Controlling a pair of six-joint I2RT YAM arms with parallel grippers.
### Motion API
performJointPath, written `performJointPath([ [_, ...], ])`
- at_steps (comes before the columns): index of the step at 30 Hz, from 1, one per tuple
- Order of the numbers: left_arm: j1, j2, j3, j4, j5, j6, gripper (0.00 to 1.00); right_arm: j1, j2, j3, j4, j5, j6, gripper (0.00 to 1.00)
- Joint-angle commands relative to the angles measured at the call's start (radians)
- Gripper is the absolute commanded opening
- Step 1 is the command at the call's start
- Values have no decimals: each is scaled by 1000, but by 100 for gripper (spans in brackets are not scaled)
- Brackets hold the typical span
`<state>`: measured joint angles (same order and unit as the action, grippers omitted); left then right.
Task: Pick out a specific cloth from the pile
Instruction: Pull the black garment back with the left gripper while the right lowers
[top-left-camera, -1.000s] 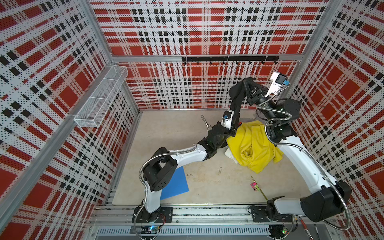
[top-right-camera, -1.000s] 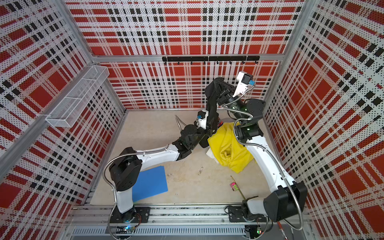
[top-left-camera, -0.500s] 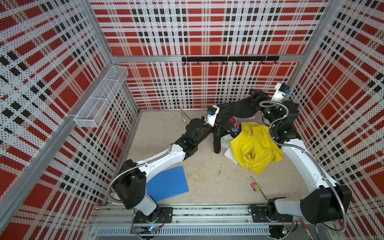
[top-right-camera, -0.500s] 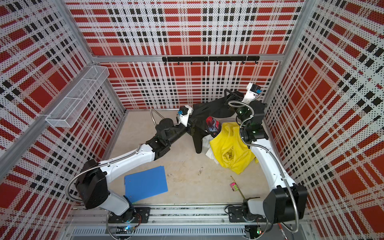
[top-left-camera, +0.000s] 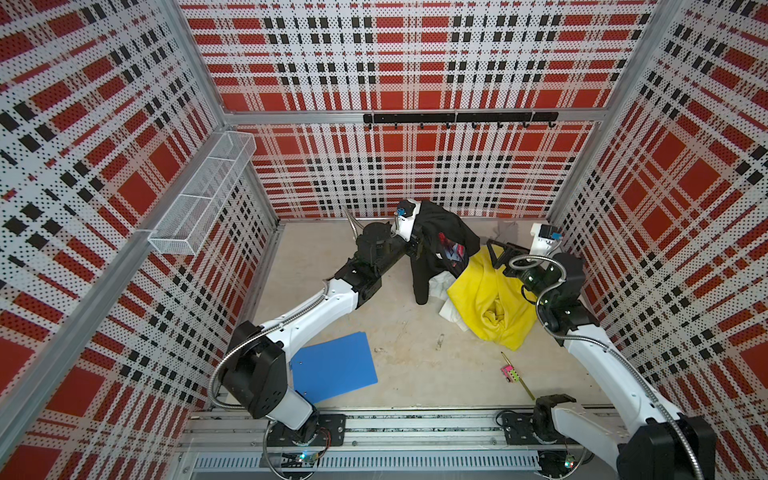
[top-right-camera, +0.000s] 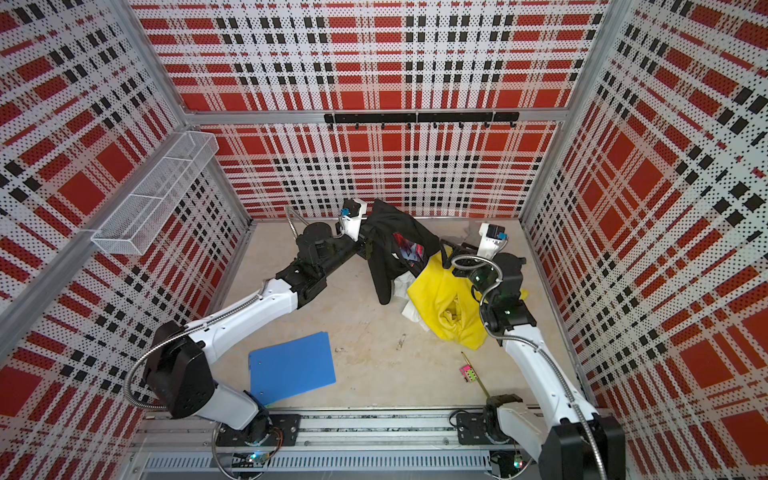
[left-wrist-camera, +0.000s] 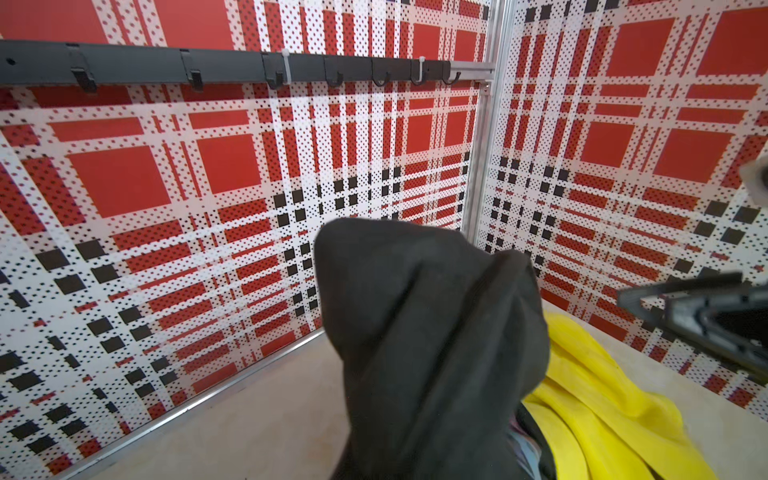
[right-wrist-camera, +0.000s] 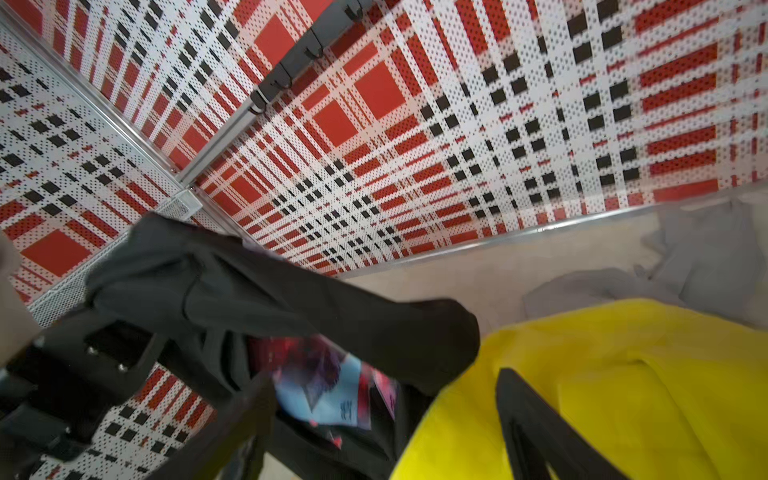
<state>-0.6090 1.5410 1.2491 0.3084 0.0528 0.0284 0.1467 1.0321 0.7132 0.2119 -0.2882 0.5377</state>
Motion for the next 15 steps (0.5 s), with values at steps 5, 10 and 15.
performJointPath([
  [5, 21, -3, 135, 82, 45, -17, 3, 15, 36, -139, -3, -146, -51, 63],
  [10, -2, 33, 215, 85, 91, -37, 3, 139, 103, -143, 37, -172, -103, 67],
  [15, -43, 69, 321, 67, 84, -7, 2, 192, 198, -165, 98, -105, -72, 65],
])
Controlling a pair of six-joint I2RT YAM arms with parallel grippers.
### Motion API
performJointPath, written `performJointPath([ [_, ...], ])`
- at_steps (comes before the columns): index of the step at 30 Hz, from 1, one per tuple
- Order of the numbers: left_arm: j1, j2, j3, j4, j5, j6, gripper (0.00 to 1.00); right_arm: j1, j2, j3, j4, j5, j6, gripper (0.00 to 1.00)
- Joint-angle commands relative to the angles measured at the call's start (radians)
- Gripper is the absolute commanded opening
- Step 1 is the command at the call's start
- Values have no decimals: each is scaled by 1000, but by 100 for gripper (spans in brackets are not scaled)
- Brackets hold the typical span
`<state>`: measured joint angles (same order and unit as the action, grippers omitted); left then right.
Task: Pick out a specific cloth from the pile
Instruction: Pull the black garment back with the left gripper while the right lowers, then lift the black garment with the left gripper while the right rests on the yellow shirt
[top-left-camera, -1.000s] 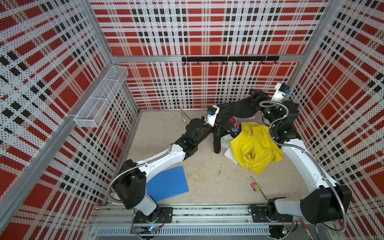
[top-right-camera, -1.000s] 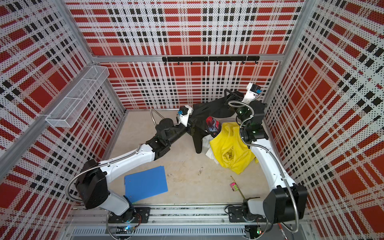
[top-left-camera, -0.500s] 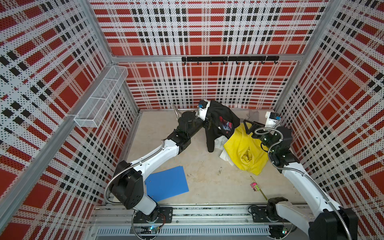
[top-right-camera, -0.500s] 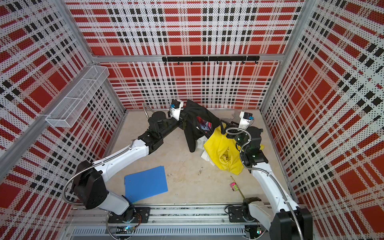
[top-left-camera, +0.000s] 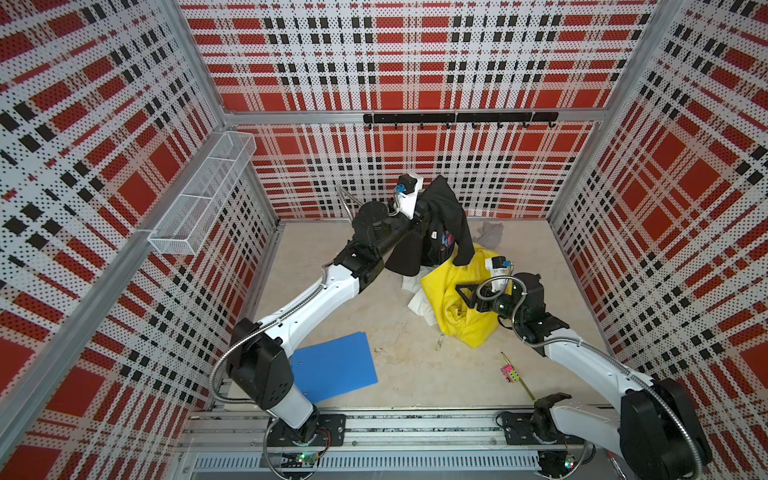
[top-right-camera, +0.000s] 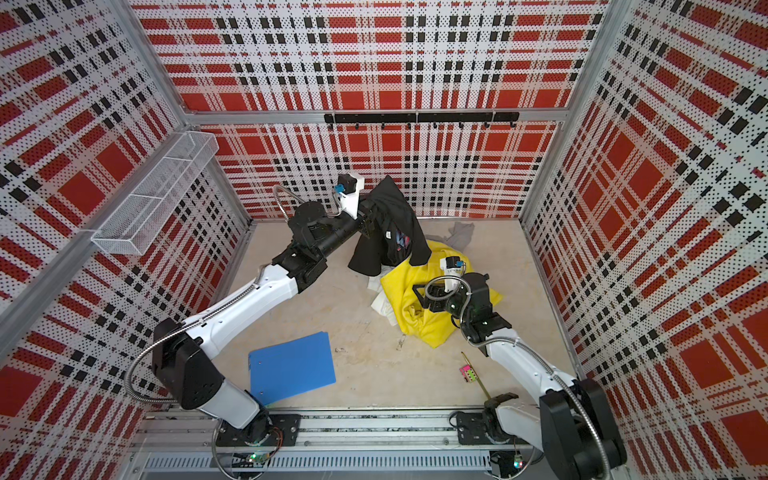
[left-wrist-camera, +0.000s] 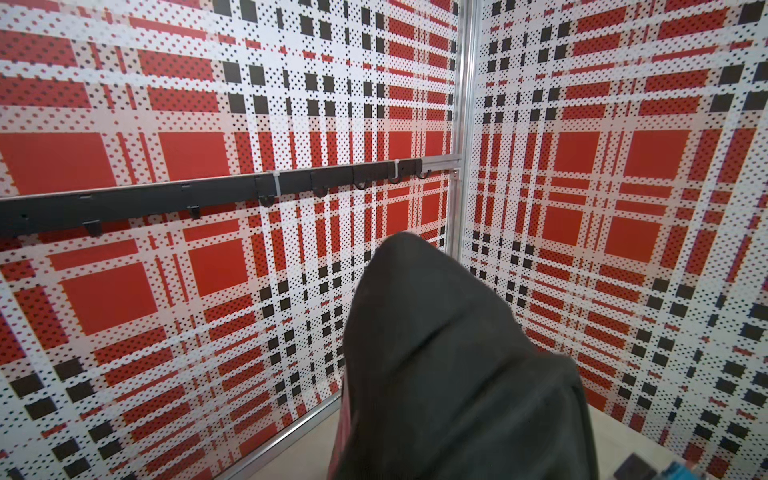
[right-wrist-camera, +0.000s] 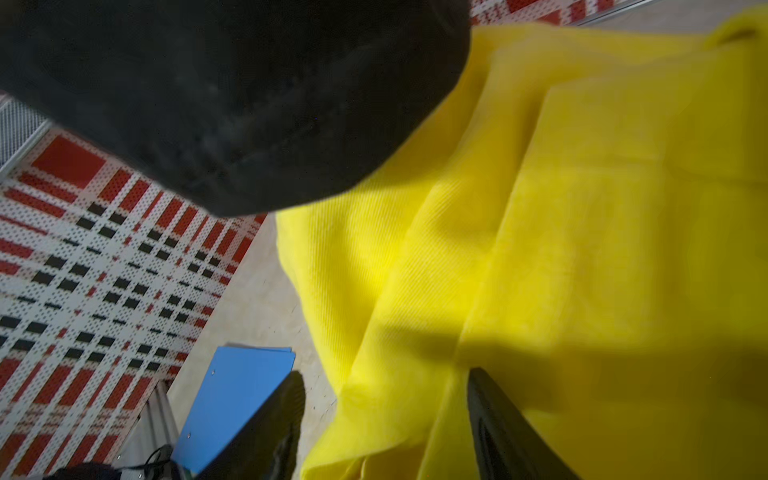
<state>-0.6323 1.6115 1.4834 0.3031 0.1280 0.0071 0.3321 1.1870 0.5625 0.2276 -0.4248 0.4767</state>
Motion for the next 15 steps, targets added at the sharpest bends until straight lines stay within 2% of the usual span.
performJointPath([
  [1, -23, 3, 112, 65, 12, 17, 2, 6, 65, -18, 82, 57, 19, 66],
  [5, -32, 15, 212, 34, 17, 28, 2, 6, 144, -24, 80, 158, 25, 73],
  [15, -32, -30, 318, 22, 37, 40, 1, 4, 234, -7, 88, 329, 77, 75],
])
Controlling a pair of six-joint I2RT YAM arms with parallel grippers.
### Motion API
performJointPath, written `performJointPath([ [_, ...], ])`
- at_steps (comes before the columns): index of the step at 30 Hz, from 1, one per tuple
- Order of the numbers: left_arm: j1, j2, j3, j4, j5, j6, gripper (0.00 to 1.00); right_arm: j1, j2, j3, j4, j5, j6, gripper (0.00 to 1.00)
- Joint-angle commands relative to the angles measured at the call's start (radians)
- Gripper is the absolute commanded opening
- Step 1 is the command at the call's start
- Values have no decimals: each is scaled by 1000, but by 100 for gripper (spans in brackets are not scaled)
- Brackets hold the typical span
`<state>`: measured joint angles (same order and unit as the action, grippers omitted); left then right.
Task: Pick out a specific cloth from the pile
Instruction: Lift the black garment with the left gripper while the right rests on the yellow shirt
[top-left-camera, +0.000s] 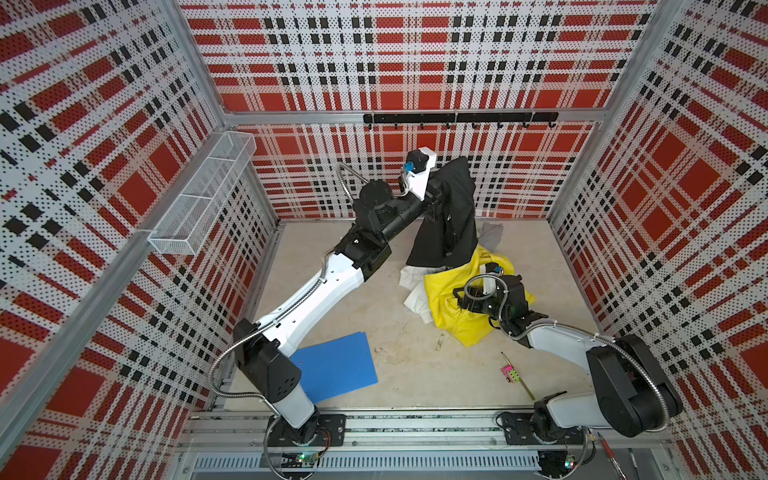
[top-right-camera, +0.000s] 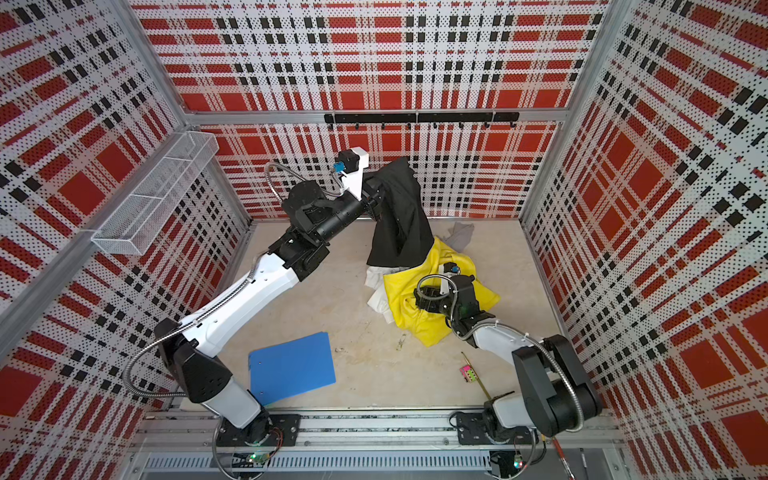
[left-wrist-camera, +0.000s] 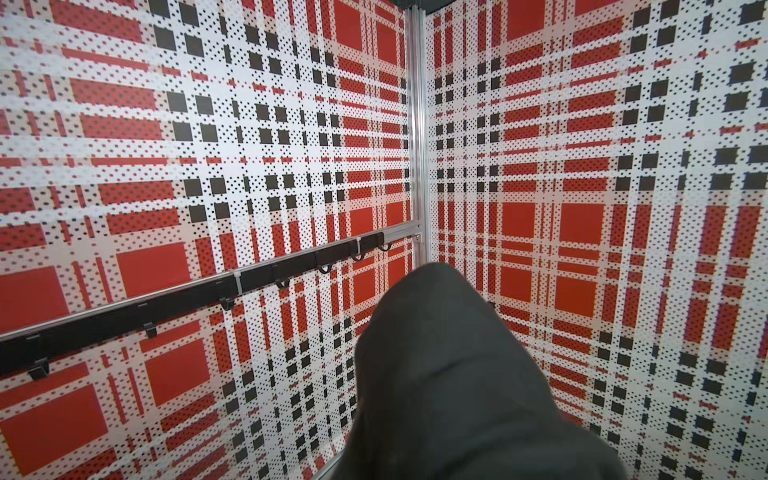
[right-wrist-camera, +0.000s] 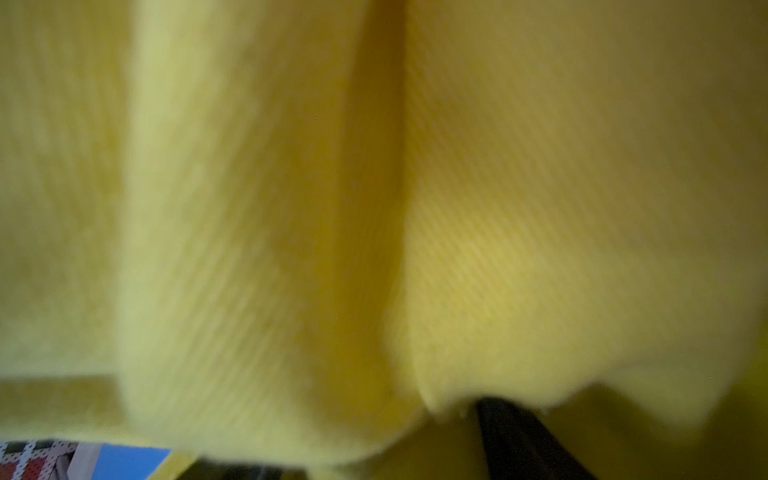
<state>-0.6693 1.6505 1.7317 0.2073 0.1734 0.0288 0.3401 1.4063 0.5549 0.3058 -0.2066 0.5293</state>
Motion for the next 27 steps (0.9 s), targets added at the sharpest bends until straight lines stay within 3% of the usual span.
performJointPath([
  [1, 8, -78, 71, 117, -13, 27, 1, -3, 13, 0, 11, 118, 27, 76],
  [7, 92, -149, 74, 78, -16, 25, 1, -6, -14, -2, 21, 107, 20, 82],
  [12, 185, -211, 47, 69, 33, -36, 0, -6, -61, -20, 72, 51, 12, 96],
  [21, 279, -306, 8, 29, 18, -11, 1, -5, -143, 15, 15, 55, -20, 96],
  [27, 354, -361, -26, -15, 18, 10, 1, 16, -224, 25, 35, -43, -49, 96],
])
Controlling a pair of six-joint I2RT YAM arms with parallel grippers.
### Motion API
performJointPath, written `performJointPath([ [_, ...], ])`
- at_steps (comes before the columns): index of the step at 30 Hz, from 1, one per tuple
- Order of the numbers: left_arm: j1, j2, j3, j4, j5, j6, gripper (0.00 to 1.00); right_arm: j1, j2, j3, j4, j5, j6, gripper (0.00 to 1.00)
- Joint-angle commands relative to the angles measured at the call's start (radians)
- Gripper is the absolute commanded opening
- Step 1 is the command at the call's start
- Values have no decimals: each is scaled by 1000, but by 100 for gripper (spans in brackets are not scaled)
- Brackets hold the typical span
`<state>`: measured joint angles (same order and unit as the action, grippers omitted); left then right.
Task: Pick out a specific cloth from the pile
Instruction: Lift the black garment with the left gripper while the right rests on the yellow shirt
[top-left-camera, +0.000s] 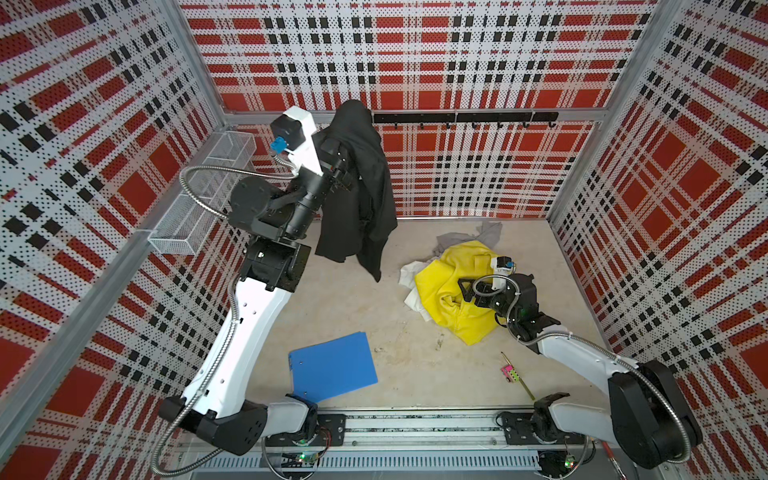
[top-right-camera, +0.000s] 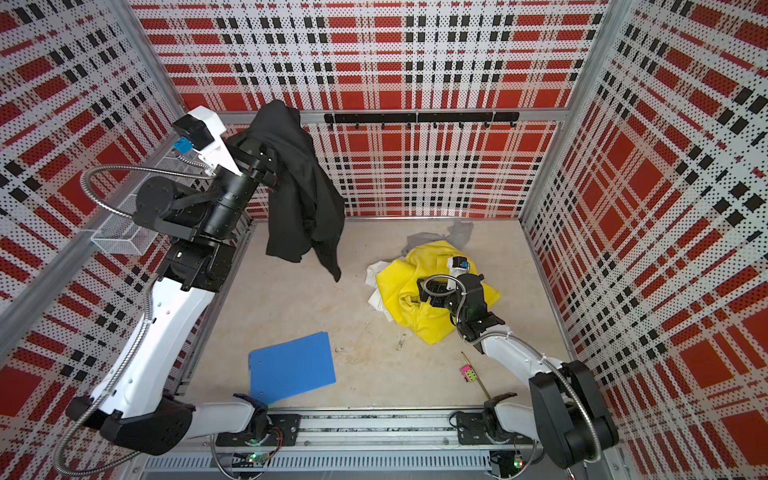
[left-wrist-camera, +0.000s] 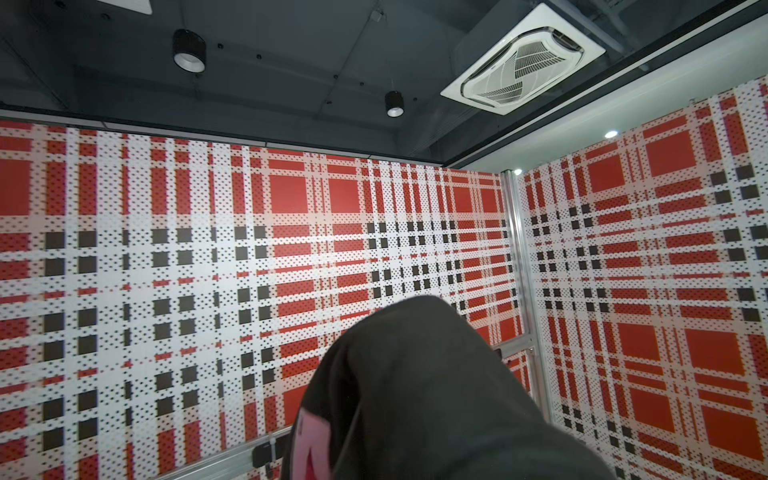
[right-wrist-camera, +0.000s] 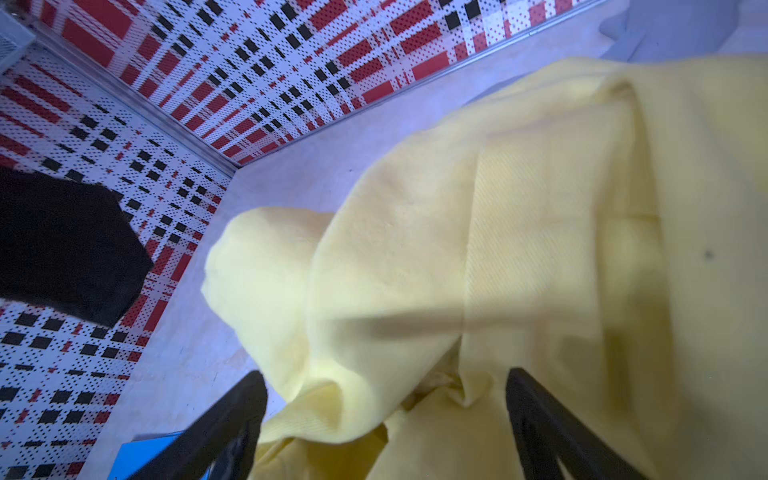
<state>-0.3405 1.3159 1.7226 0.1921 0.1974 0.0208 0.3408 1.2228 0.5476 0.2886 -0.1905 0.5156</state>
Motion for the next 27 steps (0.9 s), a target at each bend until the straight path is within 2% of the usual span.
performJointPath([
  [1, 41, -37, -27, -2, -4, 17, 1, 31, -57, 37, 54, -57, -37, 96],
  [5, 93, -71, -62, -24, 6, 4, 1, 114, -101, 81, 8, -3, -111, 97],
  [9, 106, -118, -131, -28, 1, -3, 1, 185, -78, 116, 32, -18, -108, 98],
  [10, 133, -133, -154, -21, -1, -4, 1, 195, -43, 133, 41, -46, -91, 98],
  [16, 138, -184, -249, -8, -35, -7, 1, 280, 199, 193, 161, -102, -7, 95],
  [19, 141, -185, -261, -9, -33, -9, 1, 292, 346, 236, 192, -136, 48, 91],
  [22, 141, -181, -264, -10, -27, -12, 1, 286, 441, 250, 202, -83, 89, 87],
  [27, 144, -165, -268, -11, -12, -9, 3, 238, 489, 263, 128, 51, 80, 85],
])
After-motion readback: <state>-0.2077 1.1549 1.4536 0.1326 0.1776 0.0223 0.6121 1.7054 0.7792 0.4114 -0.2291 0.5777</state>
